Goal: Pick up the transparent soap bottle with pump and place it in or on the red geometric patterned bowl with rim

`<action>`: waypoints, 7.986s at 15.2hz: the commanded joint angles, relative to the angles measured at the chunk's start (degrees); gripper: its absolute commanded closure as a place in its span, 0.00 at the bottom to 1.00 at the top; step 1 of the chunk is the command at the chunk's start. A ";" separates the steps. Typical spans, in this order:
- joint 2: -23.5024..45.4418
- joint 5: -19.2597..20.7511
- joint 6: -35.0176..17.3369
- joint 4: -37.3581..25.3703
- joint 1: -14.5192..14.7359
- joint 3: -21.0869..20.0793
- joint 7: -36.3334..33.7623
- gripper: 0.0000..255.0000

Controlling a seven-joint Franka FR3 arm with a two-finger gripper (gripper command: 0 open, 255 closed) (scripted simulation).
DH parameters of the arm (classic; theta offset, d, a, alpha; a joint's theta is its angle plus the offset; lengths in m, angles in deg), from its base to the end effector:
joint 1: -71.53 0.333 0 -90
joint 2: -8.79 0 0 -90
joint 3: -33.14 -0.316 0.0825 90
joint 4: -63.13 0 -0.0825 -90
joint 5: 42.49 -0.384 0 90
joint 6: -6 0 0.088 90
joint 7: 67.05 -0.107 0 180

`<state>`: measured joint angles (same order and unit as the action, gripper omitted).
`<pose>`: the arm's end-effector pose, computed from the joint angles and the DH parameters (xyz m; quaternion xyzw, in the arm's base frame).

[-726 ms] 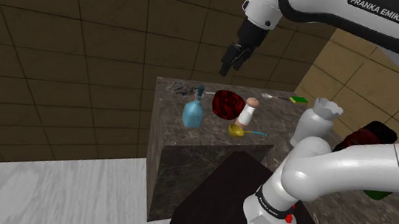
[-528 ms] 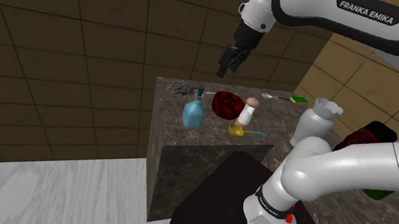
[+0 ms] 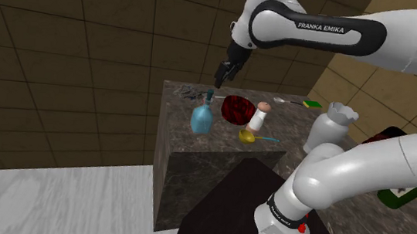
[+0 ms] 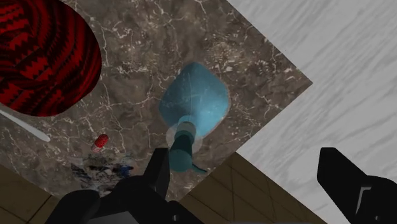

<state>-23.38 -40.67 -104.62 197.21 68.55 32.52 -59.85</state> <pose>0.3971 -0.0180 0.5535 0.9959 0.0459 0.0741 0.0244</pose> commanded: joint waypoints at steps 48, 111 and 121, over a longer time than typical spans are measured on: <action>13.43 4.18 -6.53 -6.75 -2.13 2.15 4.39 1.00; 21.44 2.24 1.25 -24.57 -11.81 21.30 34.58 1.00; 21.50 2.38 -4.77 -18.60 -11.95 21.53 34.50 1.00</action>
<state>-1.85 -38.31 -109.23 178.47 56.59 54.08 -25.30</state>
